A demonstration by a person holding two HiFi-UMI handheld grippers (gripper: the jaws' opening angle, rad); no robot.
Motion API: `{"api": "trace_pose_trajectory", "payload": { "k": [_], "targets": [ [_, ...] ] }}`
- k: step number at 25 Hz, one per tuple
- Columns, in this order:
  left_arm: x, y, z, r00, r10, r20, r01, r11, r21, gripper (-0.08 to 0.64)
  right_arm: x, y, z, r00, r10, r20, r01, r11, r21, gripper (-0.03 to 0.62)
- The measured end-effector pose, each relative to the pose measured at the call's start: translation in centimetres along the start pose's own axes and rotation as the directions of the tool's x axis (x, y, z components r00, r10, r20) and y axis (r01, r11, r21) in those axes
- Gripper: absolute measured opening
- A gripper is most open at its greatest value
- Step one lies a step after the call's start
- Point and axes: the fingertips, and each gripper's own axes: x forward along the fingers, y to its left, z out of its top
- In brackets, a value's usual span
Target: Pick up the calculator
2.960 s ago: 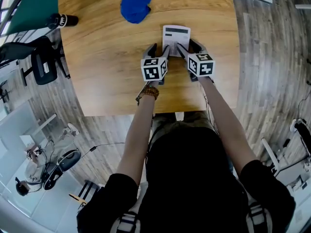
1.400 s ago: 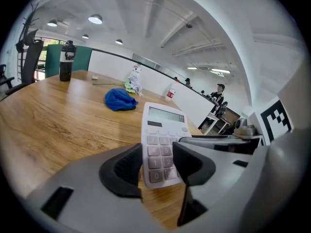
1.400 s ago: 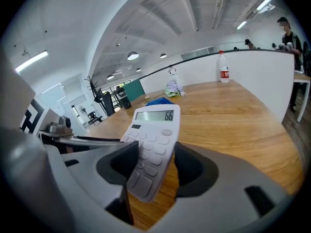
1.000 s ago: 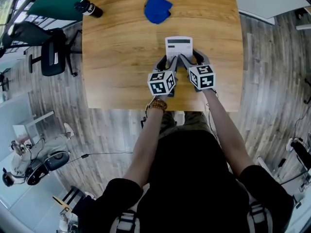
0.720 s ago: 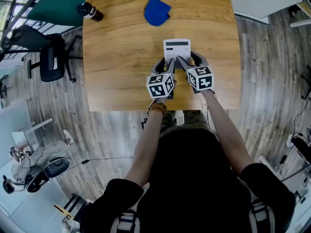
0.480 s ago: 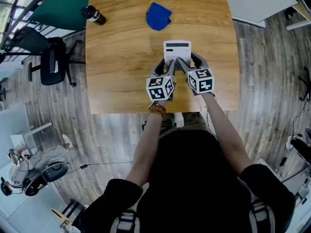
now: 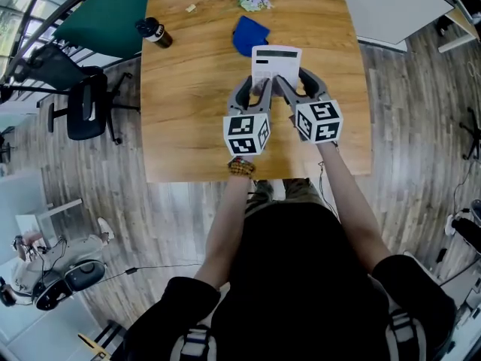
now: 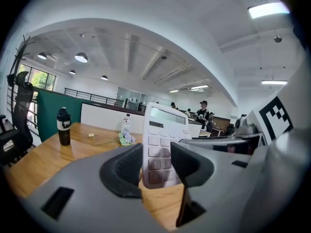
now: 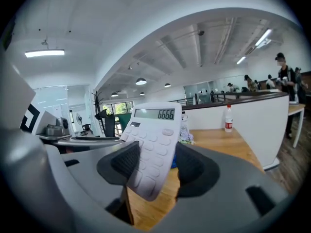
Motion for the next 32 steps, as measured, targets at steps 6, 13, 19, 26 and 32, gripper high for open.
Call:
{"api": "trace_pose_trajectory", "payload": {
  "k": [6, 13, 19, 26, 32],
  "targets": [
    [-0.5, -0.4, 5.1, 0.996, -0.023, 0.088, 0.021, 0.999, 0.026, 0.190, -0.6, 1.0, 5.4, 0.996, -0.005, 0.087, 0.011, 0.998, -0.067, 0.239],
    [-2.6, -2.3, 9.3, 0.984, -0.052, 0.171, 0.043, 0.998, 0.056, 0.190, -3.3, 2.2, 9.5, 0.987, 0.013, 0.158, 0.006, 0.993, -0.121, 0.239],
    [-3.4, -3.2, 11.1, 0.984, -0.072, 0.165, 0.061, 0.996, 0.069, 0.202, -4.1, 2.6, 11.3, 0.983, 0.019, 0.184, 0.005, 0.992, -0.129, 0.239],
    [-2.8, -6.4, 11.1, 0.983, -0.014, 0.182, -0.005, 0.995, 0.104, 0.213, -6.0, 0.6, 12.4, 0.971, 0.094, 0.219, -0.055, 0.983, -0.177, 0.240],
    [-2.5, -9.3, 10.4, 0.984, 0.001, 0.178, -0.021, 0.994, 0.111, 0.216, -7.8, -1.4, 12.0, 0.970, 0.132, 0.203, -0.094, 0.978, -0.187, 0.242]
  ]
}}
